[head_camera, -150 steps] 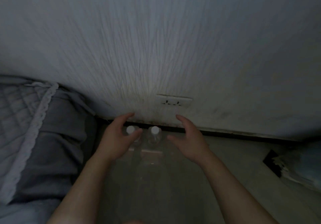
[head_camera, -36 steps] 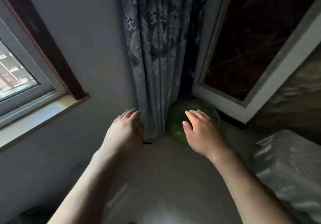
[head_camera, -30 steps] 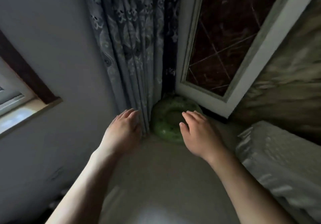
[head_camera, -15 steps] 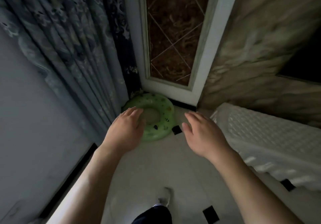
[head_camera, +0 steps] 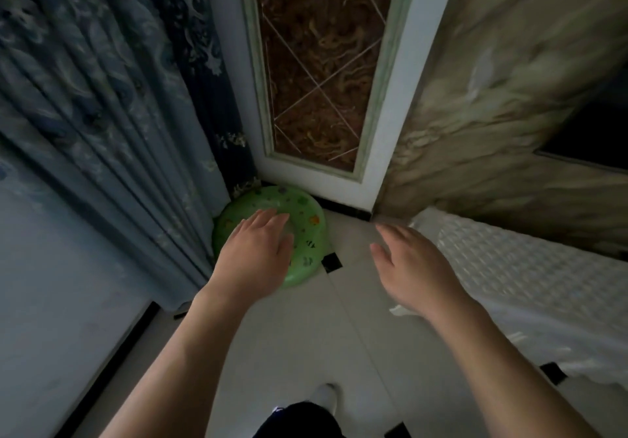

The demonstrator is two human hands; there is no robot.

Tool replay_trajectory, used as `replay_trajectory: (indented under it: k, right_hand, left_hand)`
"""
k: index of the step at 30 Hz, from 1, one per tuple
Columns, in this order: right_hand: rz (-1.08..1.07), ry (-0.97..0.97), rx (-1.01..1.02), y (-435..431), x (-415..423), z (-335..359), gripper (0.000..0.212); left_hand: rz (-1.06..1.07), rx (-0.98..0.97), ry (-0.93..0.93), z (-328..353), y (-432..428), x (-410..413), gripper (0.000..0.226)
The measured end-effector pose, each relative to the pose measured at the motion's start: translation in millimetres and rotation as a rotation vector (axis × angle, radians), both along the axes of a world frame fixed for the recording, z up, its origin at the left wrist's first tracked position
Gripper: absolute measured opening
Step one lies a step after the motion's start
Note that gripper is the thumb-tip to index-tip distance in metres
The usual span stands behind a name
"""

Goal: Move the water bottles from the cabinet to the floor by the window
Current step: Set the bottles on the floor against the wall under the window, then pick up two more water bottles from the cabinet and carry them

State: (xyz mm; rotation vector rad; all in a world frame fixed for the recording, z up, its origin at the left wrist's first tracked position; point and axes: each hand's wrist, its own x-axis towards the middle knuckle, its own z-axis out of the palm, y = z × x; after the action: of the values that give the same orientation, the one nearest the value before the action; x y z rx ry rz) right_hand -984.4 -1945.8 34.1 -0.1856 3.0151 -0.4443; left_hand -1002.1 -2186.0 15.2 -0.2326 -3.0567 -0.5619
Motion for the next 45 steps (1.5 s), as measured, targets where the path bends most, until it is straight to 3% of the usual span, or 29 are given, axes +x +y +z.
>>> replay_trajectory:
  k: [6,14,21,25,32,39,45]
  right_hand:
    - [-0.104,-0.027,-0.012,44,-38,-2,0.048]
    - [-0.178,0.004,-0.048,110,-56,-7,0.033]
    - [-0.185,0.007,-0.050,200,-43,-3,0.042]
    - [-0.182,0.011,-0.016,263,-23,0,0.040]
    - [-0.230,0.038,0.021,385,18,2,0.042]
    - [-0.270,0.061,0.040,472,40,-2,0.034]
    - [-0.310,0.081,0.033,528,50,-7,0.035]
  left_hand:
    - [-0.081,-0.035,-0.059,-4,37,-54,0.052]
    - [-0.138,-0.041,-0.083,1,108,-88,0.052]
    - [-0.156,-0.039,-0.091,6,202,-81,0.055]
    - [-0.197,-0.032,-0.073,4,272,-71,0.068]
    - [-0.234,-0.015,-0.079,5,395,-48,0.065]
    - [-0.284,0.026,-0.046,1,485,-32,0.047]
    - [-0.348,0.031,-0.057,-5,550,-35,0.051]
